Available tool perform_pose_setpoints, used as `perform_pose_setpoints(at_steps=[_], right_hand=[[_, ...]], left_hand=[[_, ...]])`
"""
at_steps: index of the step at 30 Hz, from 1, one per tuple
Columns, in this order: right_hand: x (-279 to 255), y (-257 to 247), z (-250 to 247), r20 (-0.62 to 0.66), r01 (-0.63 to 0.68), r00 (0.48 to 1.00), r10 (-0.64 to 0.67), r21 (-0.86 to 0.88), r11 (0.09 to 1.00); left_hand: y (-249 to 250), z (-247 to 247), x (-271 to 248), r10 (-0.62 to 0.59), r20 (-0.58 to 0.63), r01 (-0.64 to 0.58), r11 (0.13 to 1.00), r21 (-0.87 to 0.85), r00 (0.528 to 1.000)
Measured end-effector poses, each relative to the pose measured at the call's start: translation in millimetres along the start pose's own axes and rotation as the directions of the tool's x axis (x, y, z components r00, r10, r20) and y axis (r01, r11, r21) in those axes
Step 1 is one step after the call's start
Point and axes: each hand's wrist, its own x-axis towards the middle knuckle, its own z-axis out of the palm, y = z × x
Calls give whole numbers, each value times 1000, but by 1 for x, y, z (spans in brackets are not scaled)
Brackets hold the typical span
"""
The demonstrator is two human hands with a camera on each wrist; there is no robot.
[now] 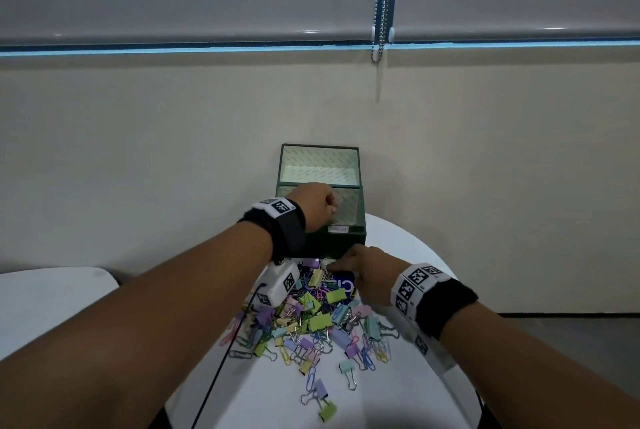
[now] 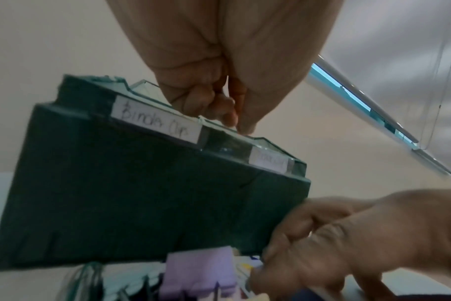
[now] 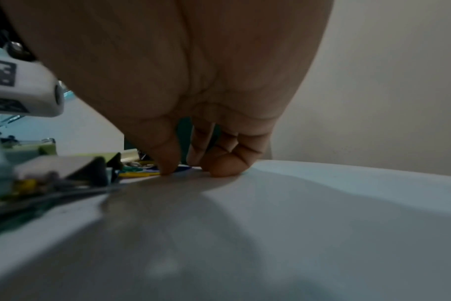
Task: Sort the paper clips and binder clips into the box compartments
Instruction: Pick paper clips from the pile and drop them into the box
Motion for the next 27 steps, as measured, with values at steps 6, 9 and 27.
perform_pose_setpoints(at_steps=[6, 9, 27], right_hand=[[-2, -2, -7, -37, -13, 999, 16, 85, 996], [-4, -3, -7, -77, 3, 997, 6, 110, 994], [-6, -3, -3, -149, 52, 988, -41, 68, 996]], left_hand=[[-18, -10, -18, 104, -30, -106, 993, -59, 994], [-30, -11, -46, 105, -167, -134, 976, -172, 980], [-88, 23, -109, 69, 274, -122, 976, 180, 959]])
